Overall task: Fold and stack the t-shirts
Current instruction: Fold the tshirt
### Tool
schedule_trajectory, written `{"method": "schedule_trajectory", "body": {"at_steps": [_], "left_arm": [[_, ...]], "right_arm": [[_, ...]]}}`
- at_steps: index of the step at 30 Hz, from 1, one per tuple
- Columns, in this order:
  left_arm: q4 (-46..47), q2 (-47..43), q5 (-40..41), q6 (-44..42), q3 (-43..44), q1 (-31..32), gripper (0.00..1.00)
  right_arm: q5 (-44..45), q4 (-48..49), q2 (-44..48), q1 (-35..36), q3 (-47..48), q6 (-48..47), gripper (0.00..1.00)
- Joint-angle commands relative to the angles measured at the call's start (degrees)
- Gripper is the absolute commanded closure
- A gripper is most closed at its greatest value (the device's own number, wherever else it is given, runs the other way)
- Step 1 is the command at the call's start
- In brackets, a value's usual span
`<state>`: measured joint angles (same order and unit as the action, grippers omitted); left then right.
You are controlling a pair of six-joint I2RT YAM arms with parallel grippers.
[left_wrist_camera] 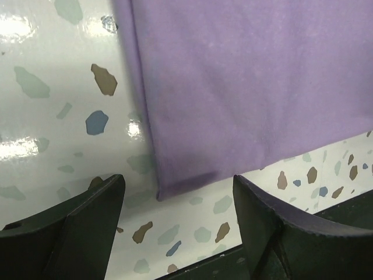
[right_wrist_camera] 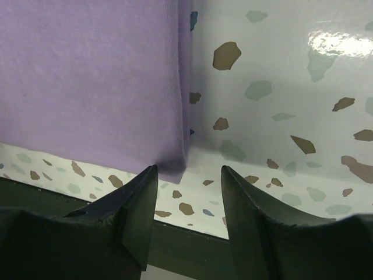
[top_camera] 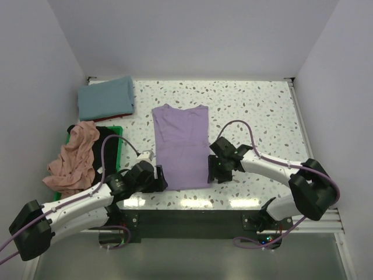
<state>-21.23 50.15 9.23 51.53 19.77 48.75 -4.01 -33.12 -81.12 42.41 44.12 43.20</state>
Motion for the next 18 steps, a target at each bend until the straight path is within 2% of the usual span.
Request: {"method": "schedule_trajectory", "body": {"at_steps": [1, 11, 18], "left_arm": [[-0.21, -2.6, -1.94, 4.01, -1.57, -0.32, 0.21], [-4.42, -5.5, -0.89, 5.78, -2.02, -0.32, 0.25], [-5.31, -7.79, -0.62, 7.18, -3.16, -0.24, 0.26]], "right_arm": [[-0.91, 4.47, 1.5, 0.65, -0.79, 2.85, 0.5], [-2.76, 8.95, -2.37, 1.71, -4.03, 4.87, 0.55], [-1.53, 9.4, -4.39, 2.06, -4.74, 4.88, 0.67]]}}
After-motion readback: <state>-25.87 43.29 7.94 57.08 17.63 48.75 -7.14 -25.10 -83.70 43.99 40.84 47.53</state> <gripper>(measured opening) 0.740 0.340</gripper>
